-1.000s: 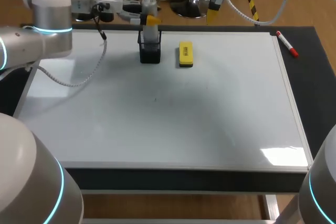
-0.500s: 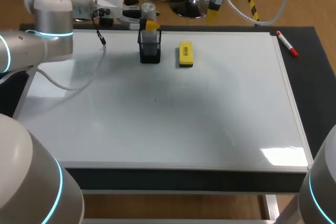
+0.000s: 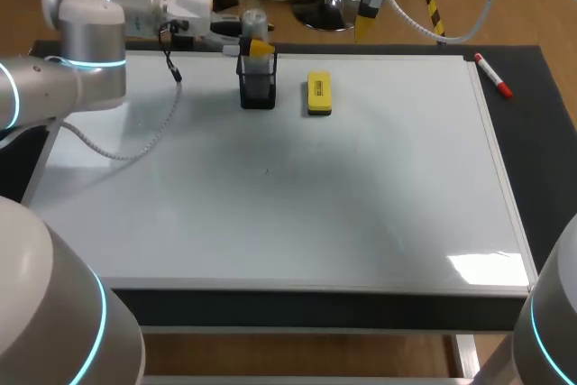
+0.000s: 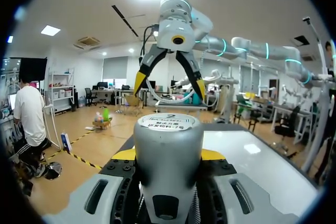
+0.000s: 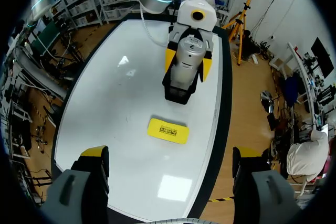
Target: Pick up the inspection probe, press it on each red-marked spot on the whiteboard one by one, put down the probe, pick up the eraser, and wipe off all the red marks.
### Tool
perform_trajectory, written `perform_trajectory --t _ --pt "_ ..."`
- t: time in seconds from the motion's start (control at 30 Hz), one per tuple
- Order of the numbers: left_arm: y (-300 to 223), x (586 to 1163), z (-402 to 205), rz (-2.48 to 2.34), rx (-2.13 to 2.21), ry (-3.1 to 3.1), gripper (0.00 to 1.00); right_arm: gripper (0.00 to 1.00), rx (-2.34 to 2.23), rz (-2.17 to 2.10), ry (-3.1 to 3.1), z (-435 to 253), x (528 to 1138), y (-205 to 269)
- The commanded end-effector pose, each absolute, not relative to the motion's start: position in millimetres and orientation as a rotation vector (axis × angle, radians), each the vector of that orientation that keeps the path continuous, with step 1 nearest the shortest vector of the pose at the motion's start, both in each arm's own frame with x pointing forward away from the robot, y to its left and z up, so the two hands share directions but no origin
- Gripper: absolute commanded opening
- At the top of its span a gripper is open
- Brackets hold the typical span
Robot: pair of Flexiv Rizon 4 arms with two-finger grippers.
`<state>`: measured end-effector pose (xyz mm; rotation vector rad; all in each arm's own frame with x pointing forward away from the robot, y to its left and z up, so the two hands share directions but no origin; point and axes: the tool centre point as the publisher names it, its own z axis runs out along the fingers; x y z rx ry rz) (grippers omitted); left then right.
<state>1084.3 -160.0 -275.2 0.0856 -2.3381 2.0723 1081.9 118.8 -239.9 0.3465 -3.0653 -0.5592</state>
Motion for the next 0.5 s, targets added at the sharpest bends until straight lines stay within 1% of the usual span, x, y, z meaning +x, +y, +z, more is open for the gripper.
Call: perform_trajectory --t 0.03,0.23,0.27,0.3,0.43,0.47,0.5 --pt "-158.9 1085.5 -278.0 2.074 0.082 -2.331 0.0 1.0 0.348 -0.551 -3.063 -238.6 1083.1 118.6" --pt "-158.5 1084.9 -279.9 2.077 0.092 -2.327 0.0 1.0 0.348 -0.551 -3.063 -238.6 1083.1 118.6" --pt "-158.4 1084.9 -280.0 2.08 0.093 -2.326 0.11 1.0 0.348 -0.551 -3.063 -238.6 1083.1 118.6" --pt "-158.3 1084.9 -280.0 2.082 0.092 -2.324 0.25 1.0 0.348 -0.551 -3.063 -238.6 1083.1 118.6" --pt "-158.1 1084.7 -280.2 2.08 0.091 -2.325 0.46 1.0 0.348 -0.551 -3.063 -238.6 1083.1 118.6" --pt "-158.0 1084.6 -280.3 2.079 0.092 -2.325 0.65 1.0 0.348 -0.551 -3.063 -238.6 1083.1 118.6" --pt "-157.9 1084.3 -280.3 2.079 0.092 -2.325 0.81 1.0 0.348 -0.551 -3.063 -238.6 1083.1 118.6"
